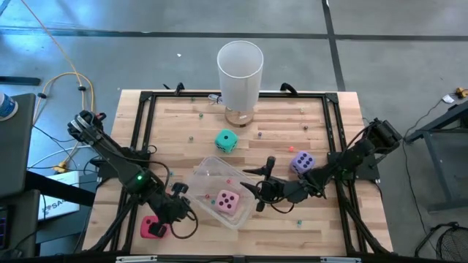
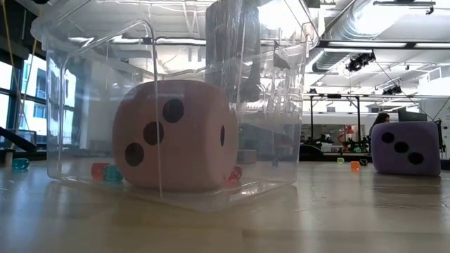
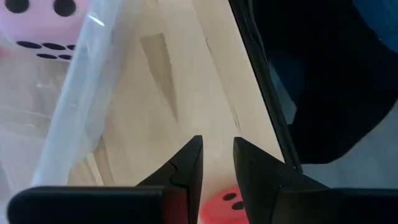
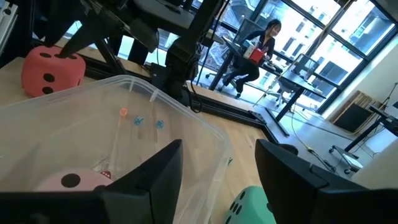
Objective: Pick & Place Dice
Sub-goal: Put the big orange dice into the transparent bin
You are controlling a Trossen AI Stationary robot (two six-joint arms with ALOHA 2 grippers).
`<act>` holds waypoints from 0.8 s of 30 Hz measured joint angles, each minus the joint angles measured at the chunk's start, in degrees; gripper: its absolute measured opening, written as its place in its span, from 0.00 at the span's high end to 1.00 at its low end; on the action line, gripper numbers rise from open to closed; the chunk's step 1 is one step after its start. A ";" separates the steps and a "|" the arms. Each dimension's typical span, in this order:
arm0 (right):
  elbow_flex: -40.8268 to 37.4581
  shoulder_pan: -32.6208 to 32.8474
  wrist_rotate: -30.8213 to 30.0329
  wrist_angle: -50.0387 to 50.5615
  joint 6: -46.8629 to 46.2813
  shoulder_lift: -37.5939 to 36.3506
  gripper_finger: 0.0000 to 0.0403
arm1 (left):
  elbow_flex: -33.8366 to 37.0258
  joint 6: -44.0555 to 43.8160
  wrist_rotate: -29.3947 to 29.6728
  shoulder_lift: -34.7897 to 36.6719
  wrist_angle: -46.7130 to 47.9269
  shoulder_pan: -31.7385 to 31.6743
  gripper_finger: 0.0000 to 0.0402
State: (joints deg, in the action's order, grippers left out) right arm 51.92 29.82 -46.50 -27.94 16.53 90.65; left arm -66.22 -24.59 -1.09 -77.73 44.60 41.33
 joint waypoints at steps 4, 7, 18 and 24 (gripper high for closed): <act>0.00 -0.33 -0.02 0.00 -0.56 0.00 0.52 | 0.00 -0.55 1.38 0.00 -0.02 0.52 0.76; 0.00 -0.35 0.03 0.26 -1.43 0.00 0.52 | 0.00 -5.30 1.44 0.00 0.00 0.45 0.68; 0.00 -0.35 0.13 1.16 -1.73 0.00 0.52 | 0.00 -8.92 2.07 0.00 -0.09 0.67 0.26; 0.00 -0.35 0.13 1.22 -1.73 0.00 0.52 | 0.00 -8.27 3.60 0.00 -0.31 1.76 0.14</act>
State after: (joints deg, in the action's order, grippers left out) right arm 51.92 29.47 -46.37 -26.72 14.81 90.65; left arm -66.22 -32.86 2.50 -77.73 44.29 43.09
